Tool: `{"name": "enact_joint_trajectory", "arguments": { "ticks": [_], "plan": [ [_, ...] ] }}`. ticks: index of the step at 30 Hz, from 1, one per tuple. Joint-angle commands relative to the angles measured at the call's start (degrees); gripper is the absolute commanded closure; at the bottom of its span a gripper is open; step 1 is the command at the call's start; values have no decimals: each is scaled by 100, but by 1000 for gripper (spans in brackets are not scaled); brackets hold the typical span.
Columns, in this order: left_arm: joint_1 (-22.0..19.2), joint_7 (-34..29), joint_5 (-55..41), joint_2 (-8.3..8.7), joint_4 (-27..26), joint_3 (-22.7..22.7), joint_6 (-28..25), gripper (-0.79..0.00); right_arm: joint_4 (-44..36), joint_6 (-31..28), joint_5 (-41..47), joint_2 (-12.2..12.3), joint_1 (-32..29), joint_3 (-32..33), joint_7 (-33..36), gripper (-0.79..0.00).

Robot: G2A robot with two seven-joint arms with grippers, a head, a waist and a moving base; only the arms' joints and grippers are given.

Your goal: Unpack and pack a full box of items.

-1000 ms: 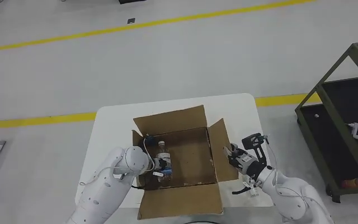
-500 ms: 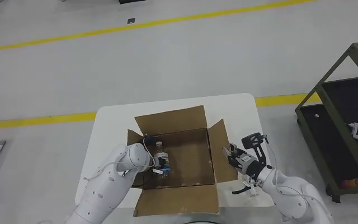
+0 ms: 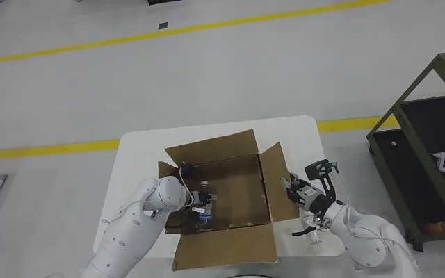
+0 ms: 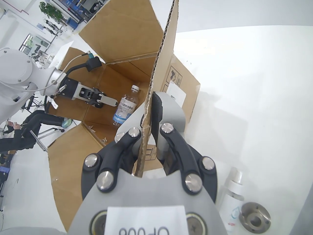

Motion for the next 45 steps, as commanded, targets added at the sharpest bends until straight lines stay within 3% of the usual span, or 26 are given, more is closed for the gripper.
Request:
{"name": "enact_joint_trajectory", "arguments": {
  "ticks": [1, 2, 3, 4, 6, 7, 13, 21, 25, 28, 31, 32, 33, 35, 45],
  "plan": [
    [54, -21, 202, 36, -231, 11, -212, -785, 82, 2, -18, 7, 45, -12, 17, 0],
    [78, -47, 308, 53, -374, 25, -315, -785, 130, 10, -24, 11, 64, -22, 29, 0],
    [117, -81, 354, 69, -492, 14, -382, -785, 168, 25, -33, 14, 86, -31, 36, -49],
    [150, -106, 395, 83, -623, -5, -424, -785, 209, 50, -32, 16, 103, -37, 34, -246],
    [222, -163, 530, 114, -858, -25, -507, -785, 278, 80, -48, 21, 146, -48, 22, -397],
    [256, -223, 598, 129, -970, -23, -563, -785, 312, 97, -74, 25, 167, -47, 20, -785],
    [472, -339, 733, 207, -1580, -186, -832, -785, 384, 113, -169, 48, 225, 61, -165, -785],
    [951, 445, 1297, 323, -2358, -533, -1438, -785, 190, 274, -419, 104, -78, 765, -589, -785],
    [1189, 587, 1305, 377, -2656, -788, -1719, -785, 31, 336, -1047, 169, -335, 1231, -321, -785],
    [1331, 516, 1466, 436, -2859, -891, -2249, -785, -64, 269, -1400, 213, -502, 1460, 70, -785],
    [1470, 418, 1576, 478, -2989, -960, -2546, -785, -85, 17, -1689, 261, -594, 1559, 556, -677],
    [1505, 400, 1600, 487, -3007, -985, -2590, -785, -60, -56, -1747, 274, -606, 1573, 670, -376],
    [1536, 344, 1591, 494, -2998, -998, -2595, -785, -30, -86, -1770, 282, -609, 1574, 770, -308],
    [1543, 309, 1494, 493, -2965, -985, -2598, -785, -16, -231, -1997, 306, -638, 1515, 1006, 0],
    [1543, 309, 1494, 493, -2965, -985, -2598, -785, 47, -250, -2173, 312, -660, 1370, 928, 0]
  ]
}}
